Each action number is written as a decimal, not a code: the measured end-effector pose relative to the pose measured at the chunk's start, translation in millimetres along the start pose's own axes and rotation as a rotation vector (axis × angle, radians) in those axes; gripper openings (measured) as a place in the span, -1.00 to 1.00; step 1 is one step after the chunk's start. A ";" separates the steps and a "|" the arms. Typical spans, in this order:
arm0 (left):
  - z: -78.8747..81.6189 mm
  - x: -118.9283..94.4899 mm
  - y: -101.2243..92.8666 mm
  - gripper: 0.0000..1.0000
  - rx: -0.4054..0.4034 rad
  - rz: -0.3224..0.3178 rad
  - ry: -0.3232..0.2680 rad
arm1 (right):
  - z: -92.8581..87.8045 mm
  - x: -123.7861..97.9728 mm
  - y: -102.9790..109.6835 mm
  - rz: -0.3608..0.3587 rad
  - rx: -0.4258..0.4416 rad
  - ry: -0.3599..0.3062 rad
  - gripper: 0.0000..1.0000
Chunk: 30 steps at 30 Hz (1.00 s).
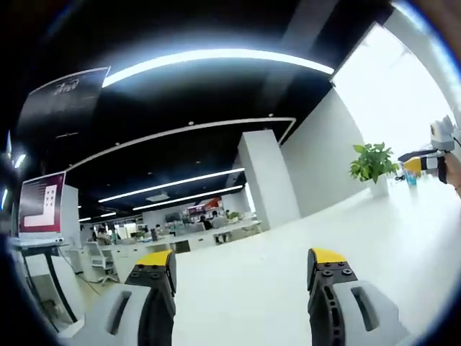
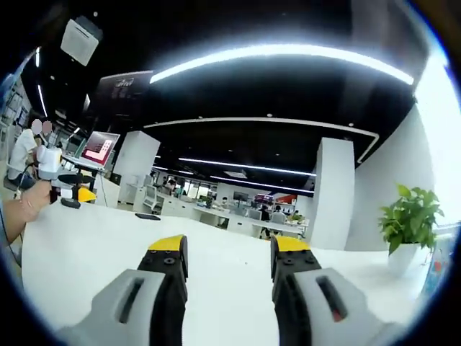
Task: Snap the two parts of the plastic buckle together until the buckle closes and remains connected.
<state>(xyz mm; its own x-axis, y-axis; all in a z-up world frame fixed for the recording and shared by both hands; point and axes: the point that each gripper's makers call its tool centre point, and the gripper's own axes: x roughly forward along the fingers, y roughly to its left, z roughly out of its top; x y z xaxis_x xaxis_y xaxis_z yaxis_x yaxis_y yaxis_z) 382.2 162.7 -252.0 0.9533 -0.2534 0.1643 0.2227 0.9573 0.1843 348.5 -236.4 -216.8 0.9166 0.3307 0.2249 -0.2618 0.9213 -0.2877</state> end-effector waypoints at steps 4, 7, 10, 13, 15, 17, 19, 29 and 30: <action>-1.9 -0.2 3.8 0.50 -0.004 0.007 0.000 | -6.0 2.9 -2.4 -0.020 -0.035 0.025 -0.08; -1.1 -0.1 6.6 0.50 0.004 0.023 -0.008 | -15.0 5.1 -0.3 -0.011 -0.030 0.051 -0.08; -2.7 0.4 10.0 0.50 0.015 0.039 -0.005 | -22.1 8.6 -0.3 -0.010 -0.031 0.082 -0.08; -5.6 0.6 9.3 0.50 0.006 0.035 0.005 | -24.1 9.4 -1.1 -0.017 -0.034 0.088 -0.08; -7.5 1.5 8.4 0.50 0.006 0.030 0.013 | -24.3 9.1 -3.2 -0.028 -0.036 0.085 -0.09; -9.6 1.9 7.2 0.50 0.009 0.026 0.023 | -23.4 8.7 -5.1 -0.032 -0.029 0.075 -0.09; -11.2 2.2 4.7 0.50 0.016 0.019 0.031 | -21.8 8.2 -7.0 -0.038 -0.022 0.063 -0.09; -15.8 1.7 4.2 0.50 0.018 0.015 0.047 | -28.0 6.2 -12.7 -0.061 0.005 0.080 -0.11; -16.1 1.7 3.9 0.50 0.015 0.012 0.048 | -27.8 6.0 -12.8 -0.060 0.006 0.079 -0.10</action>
<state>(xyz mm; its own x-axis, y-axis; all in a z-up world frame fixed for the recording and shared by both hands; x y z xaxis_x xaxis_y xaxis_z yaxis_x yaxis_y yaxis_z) 388.1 168.2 -266.6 0.9647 -0.2344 0.1198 0.2082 0.9580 0.1974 365.7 -252.0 -237.7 0.9516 0.2579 0.1673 -0.2074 0.9403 -0.2699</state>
